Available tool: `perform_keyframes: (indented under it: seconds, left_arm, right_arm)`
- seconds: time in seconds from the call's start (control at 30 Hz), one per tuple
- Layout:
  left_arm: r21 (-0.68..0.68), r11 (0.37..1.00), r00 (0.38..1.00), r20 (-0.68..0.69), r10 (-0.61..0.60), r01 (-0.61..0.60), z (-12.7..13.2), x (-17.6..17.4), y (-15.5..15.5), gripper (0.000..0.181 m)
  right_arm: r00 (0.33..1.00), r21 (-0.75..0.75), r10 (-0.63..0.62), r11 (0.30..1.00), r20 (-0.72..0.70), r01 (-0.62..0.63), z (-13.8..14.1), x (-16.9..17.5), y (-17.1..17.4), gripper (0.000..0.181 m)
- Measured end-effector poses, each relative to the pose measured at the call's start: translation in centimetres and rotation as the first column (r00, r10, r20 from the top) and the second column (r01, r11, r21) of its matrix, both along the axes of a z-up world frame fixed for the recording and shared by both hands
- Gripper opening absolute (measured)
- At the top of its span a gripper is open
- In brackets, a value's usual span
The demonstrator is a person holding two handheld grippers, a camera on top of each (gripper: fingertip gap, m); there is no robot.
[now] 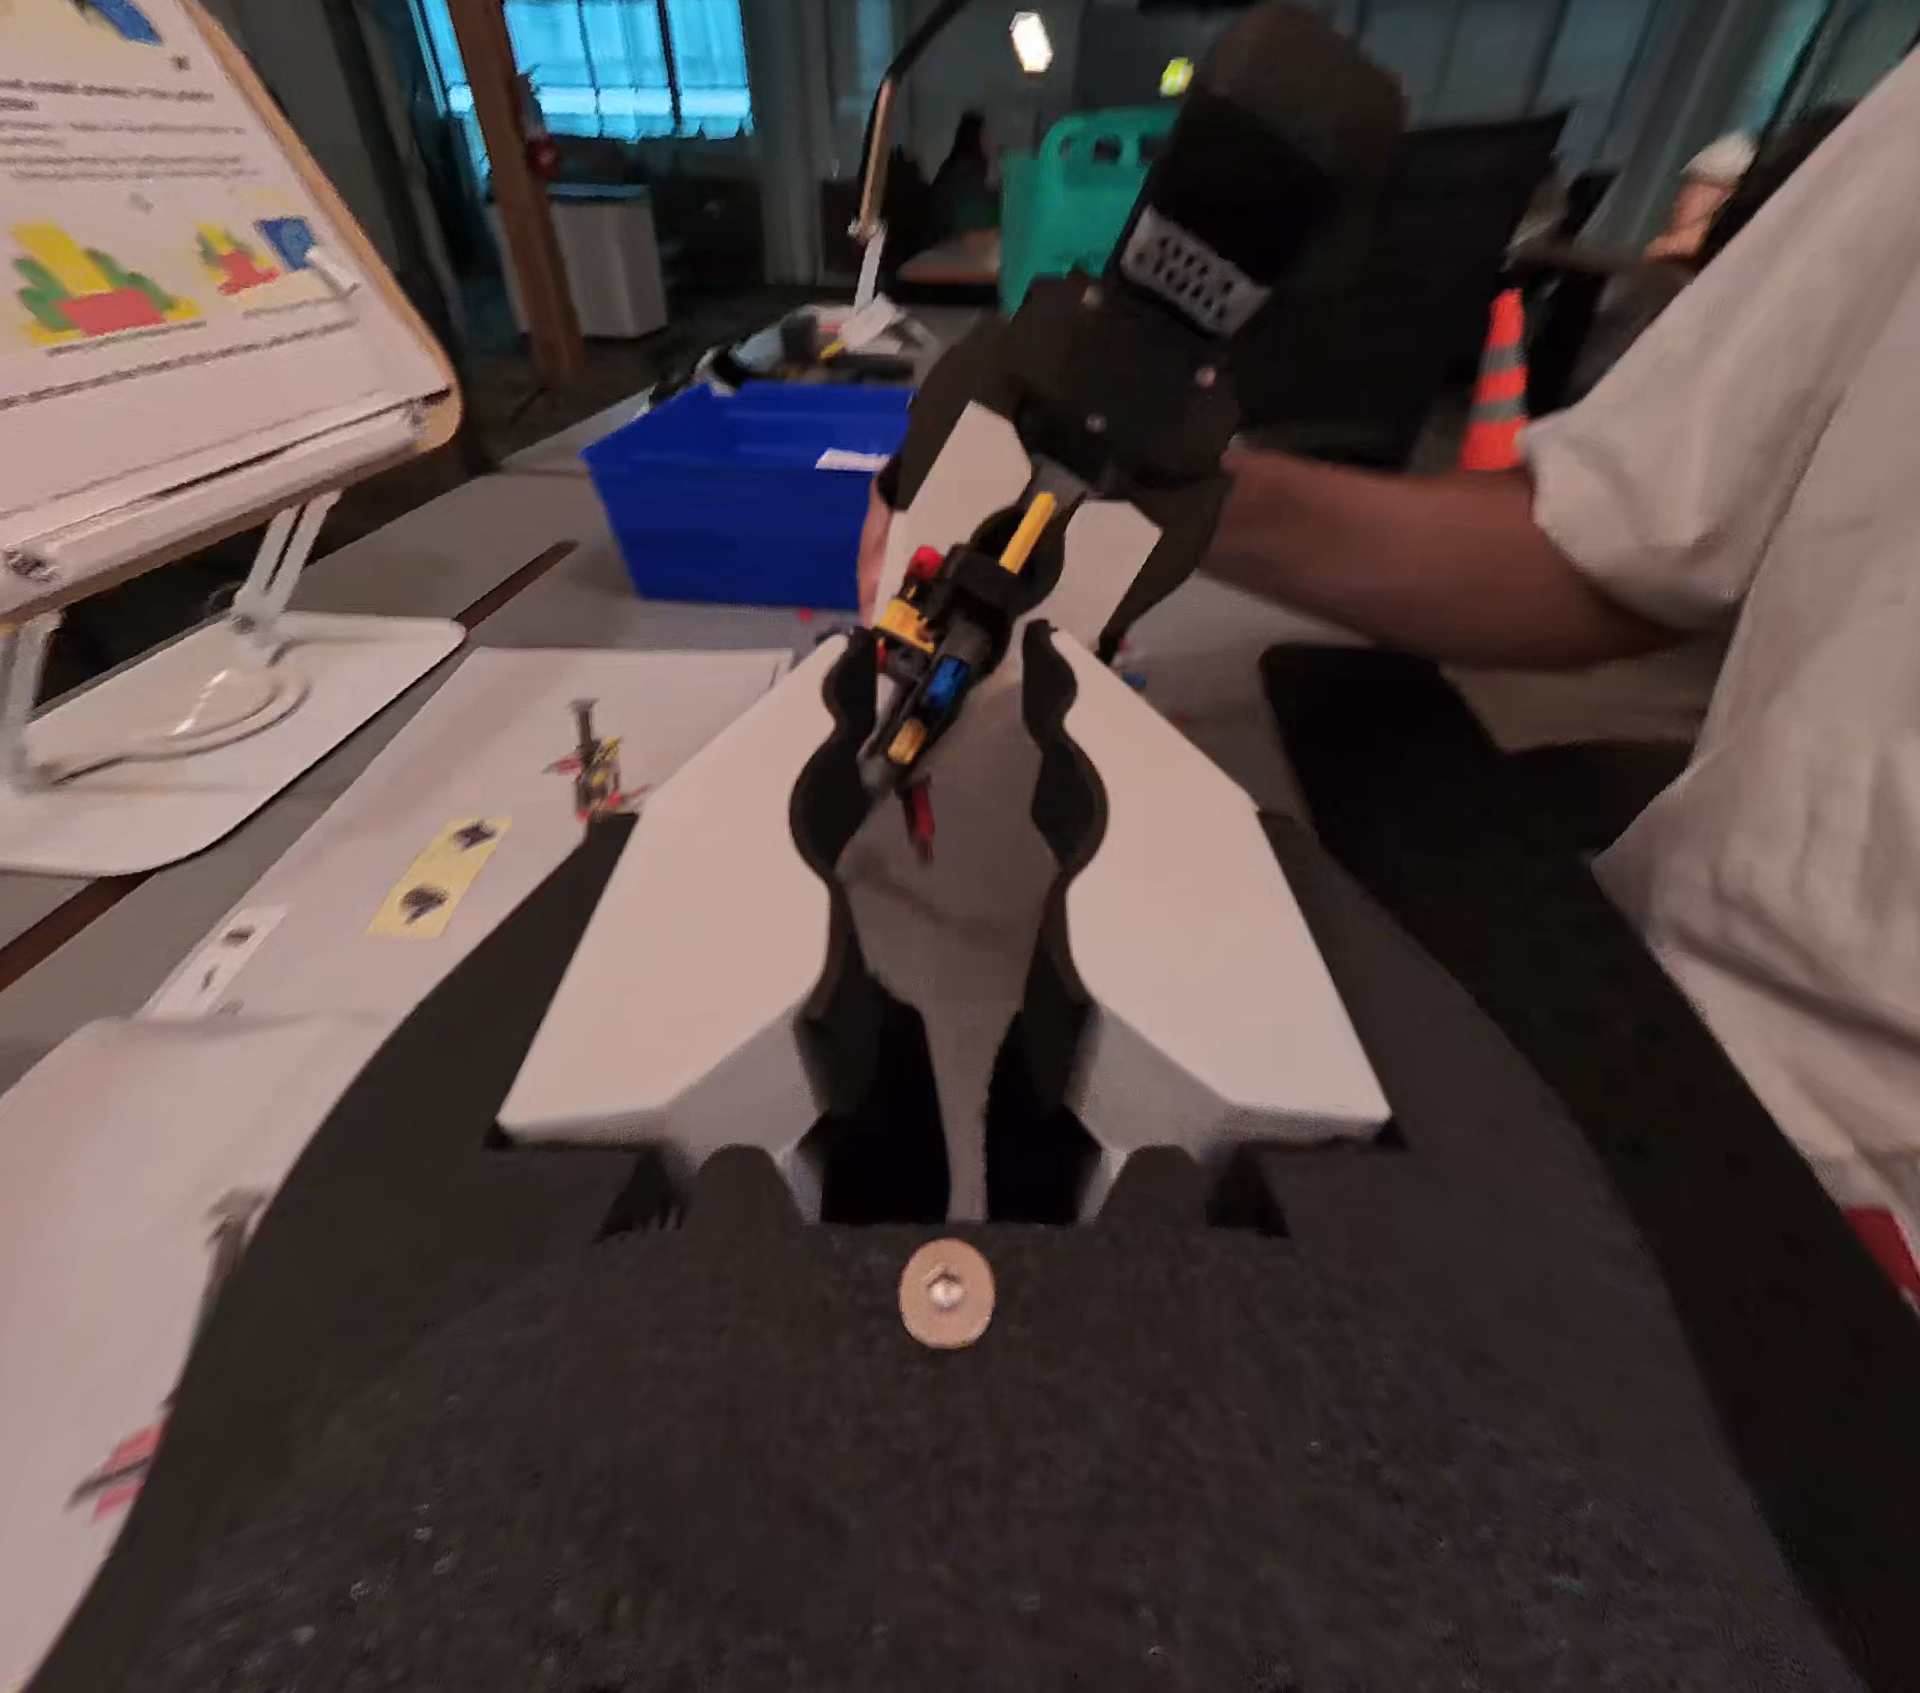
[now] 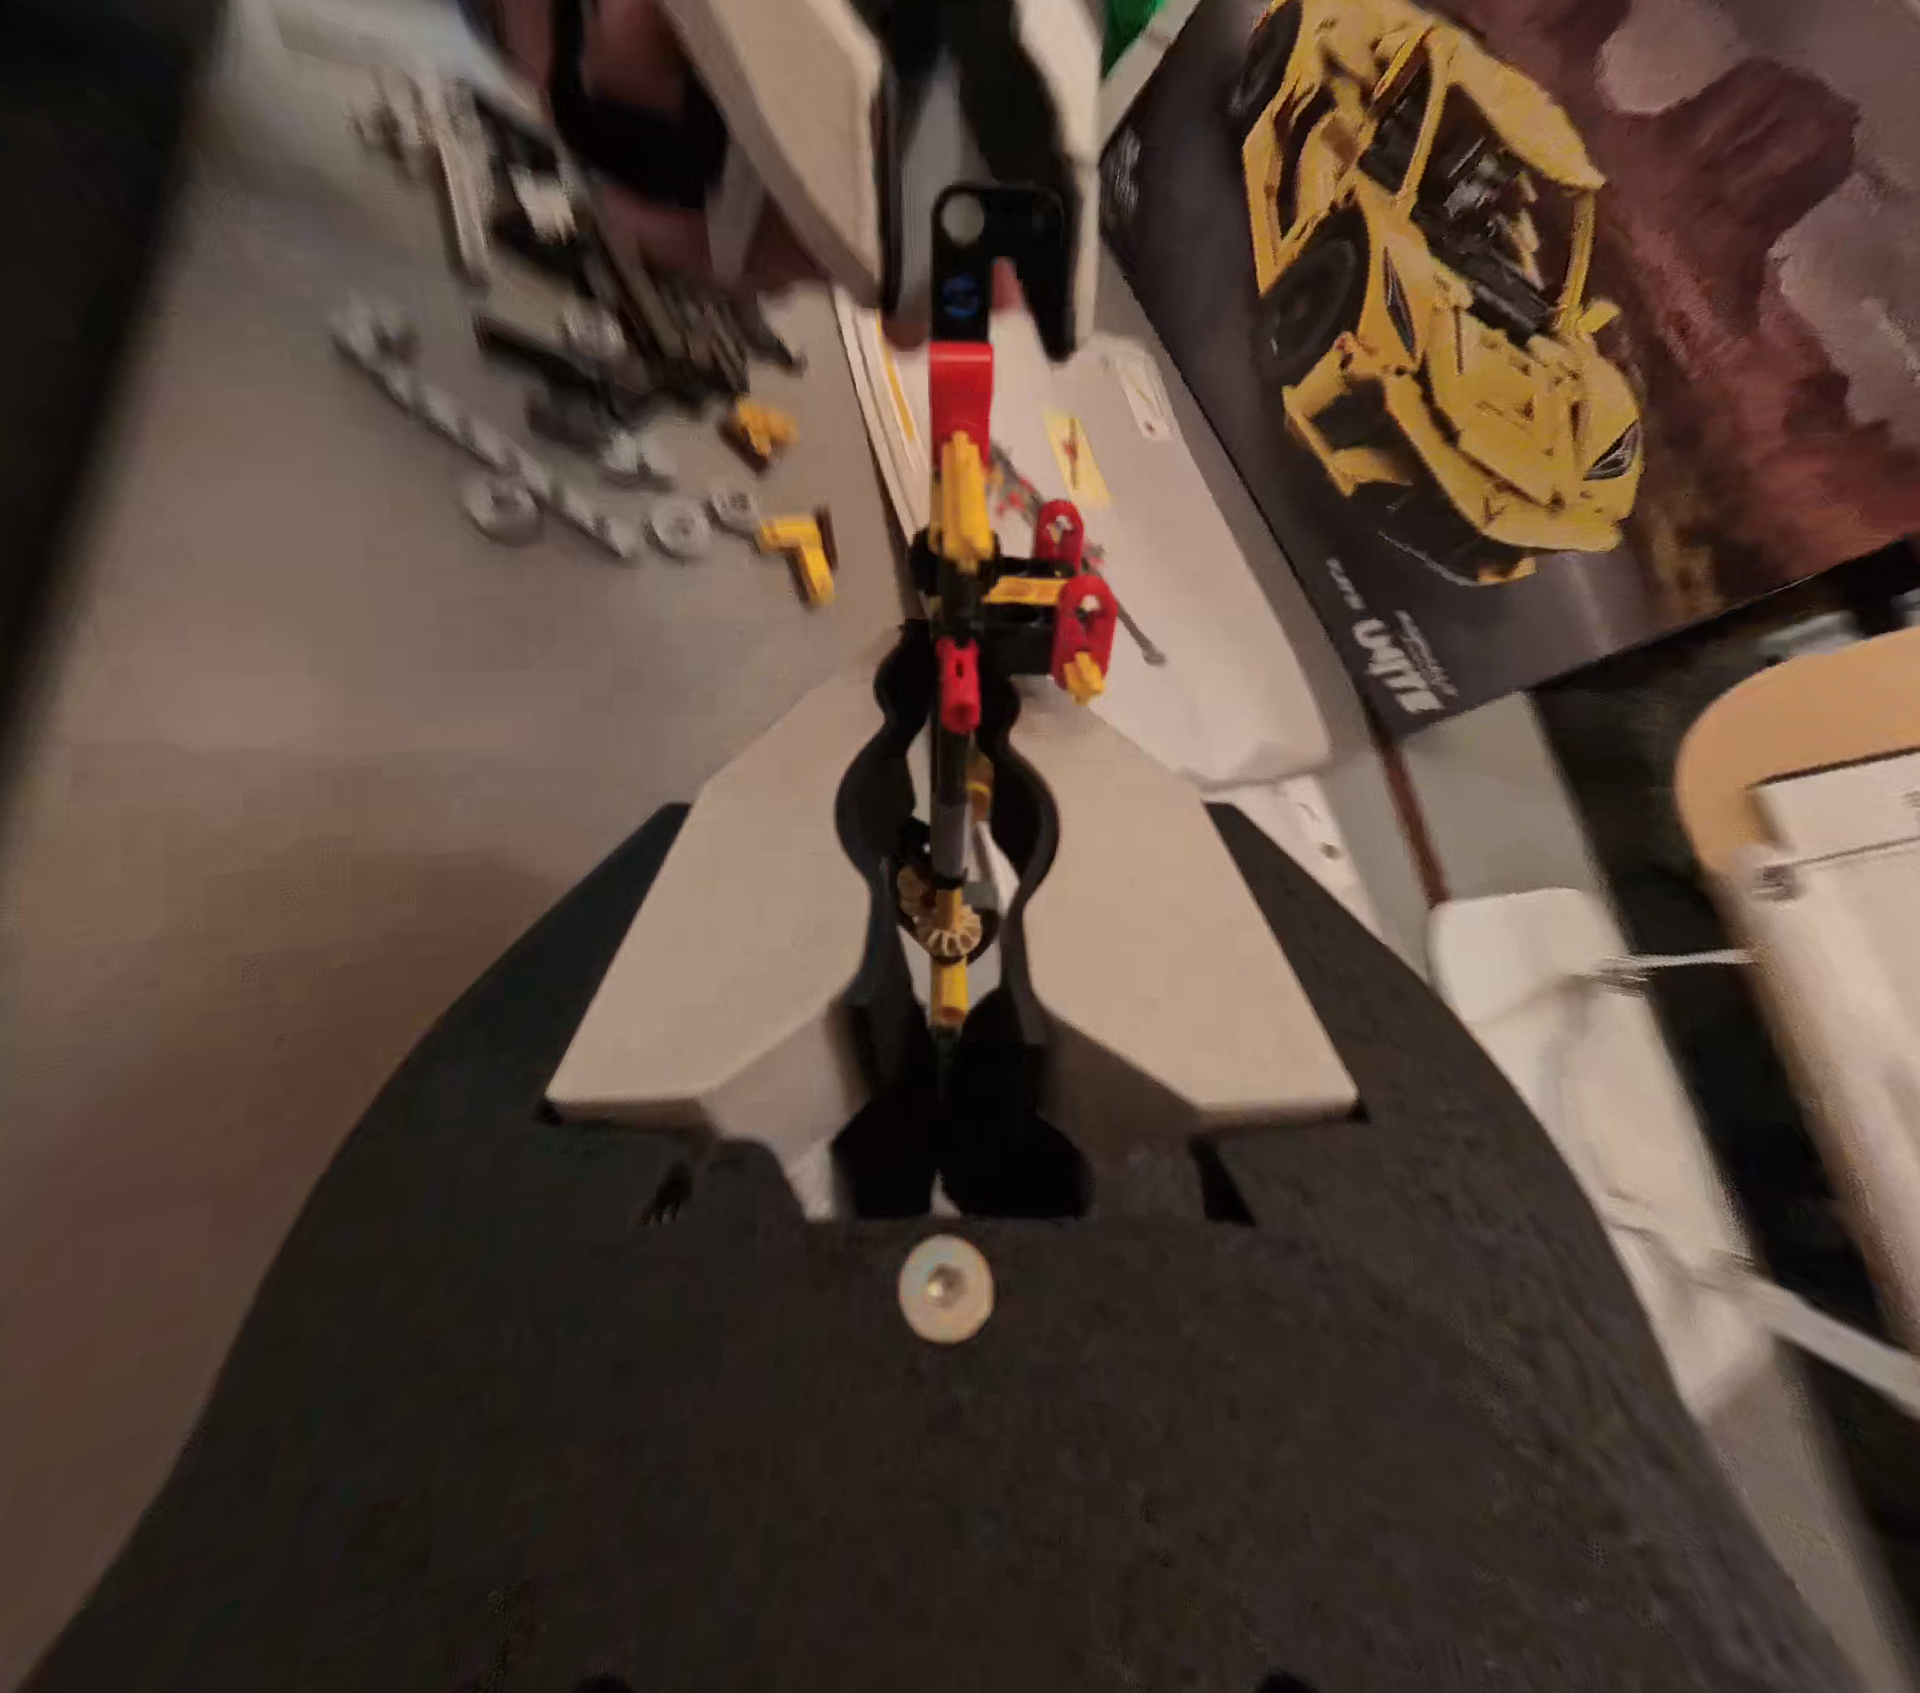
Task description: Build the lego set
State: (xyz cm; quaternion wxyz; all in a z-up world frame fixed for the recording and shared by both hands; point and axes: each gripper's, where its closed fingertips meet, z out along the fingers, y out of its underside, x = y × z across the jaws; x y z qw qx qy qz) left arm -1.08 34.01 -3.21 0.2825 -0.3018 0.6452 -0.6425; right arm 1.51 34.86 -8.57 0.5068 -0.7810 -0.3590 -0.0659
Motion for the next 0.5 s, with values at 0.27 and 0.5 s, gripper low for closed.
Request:
perform_keyframes:
  seconds: [0.27,0.5]
  left_arm:
    - [0.354,0.929,0.964,-0.188,0.187,-0.111,-7.4,-5.0,0.0,0.028]
    - [0.431,0.893,0.901,-0.322,0.29,-0.133,-12.0,-7.1,-1.1,0.028]
  right_arm:
    - [0.835,-0.449,0.354,0.881,0.421,-0.147,-8.4,-0.6,-2.4,0.006]
    - [0.766,-0.734,0.562,0.654,0.312,-0.181,-11.7,-0.9,-3.3,0.006]
